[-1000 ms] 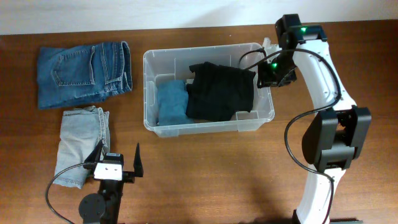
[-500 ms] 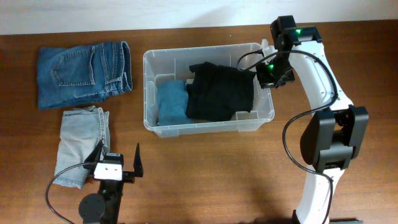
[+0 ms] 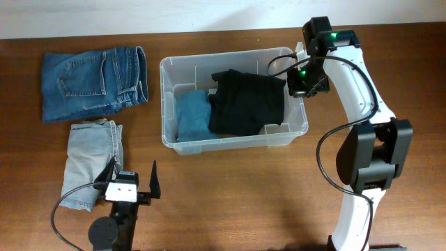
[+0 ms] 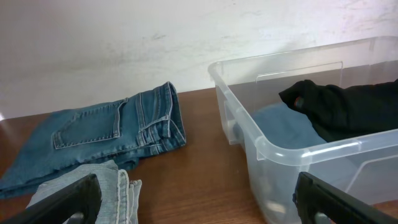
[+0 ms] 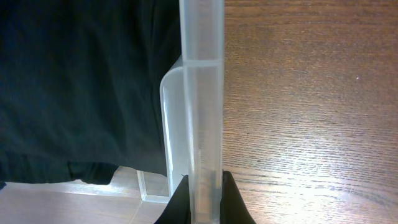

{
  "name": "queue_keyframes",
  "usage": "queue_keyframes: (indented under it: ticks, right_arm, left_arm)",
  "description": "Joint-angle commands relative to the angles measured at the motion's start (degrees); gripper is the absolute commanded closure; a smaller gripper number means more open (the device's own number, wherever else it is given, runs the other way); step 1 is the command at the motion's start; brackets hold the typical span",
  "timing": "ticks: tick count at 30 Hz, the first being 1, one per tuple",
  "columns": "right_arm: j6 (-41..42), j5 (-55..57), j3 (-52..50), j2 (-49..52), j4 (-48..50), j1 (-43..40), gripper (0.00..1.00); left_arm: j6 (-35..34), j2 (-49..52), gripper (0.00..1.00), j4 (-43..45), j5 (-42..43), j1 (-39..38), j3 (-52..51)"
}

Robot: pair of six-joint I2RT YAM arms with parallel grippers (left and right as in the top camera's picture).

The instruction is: Pack container

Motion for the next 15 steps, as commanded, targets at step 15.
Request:
queue_keyframes:
  ticks: [15]
  right_arm:
    - [7.43,1.42,-0.52,0.35,1.33,0.15,0.96]
  left_arm:
    - [0.72,-0.33,0.01,-0.31,-0.39,0.44,-0.15]
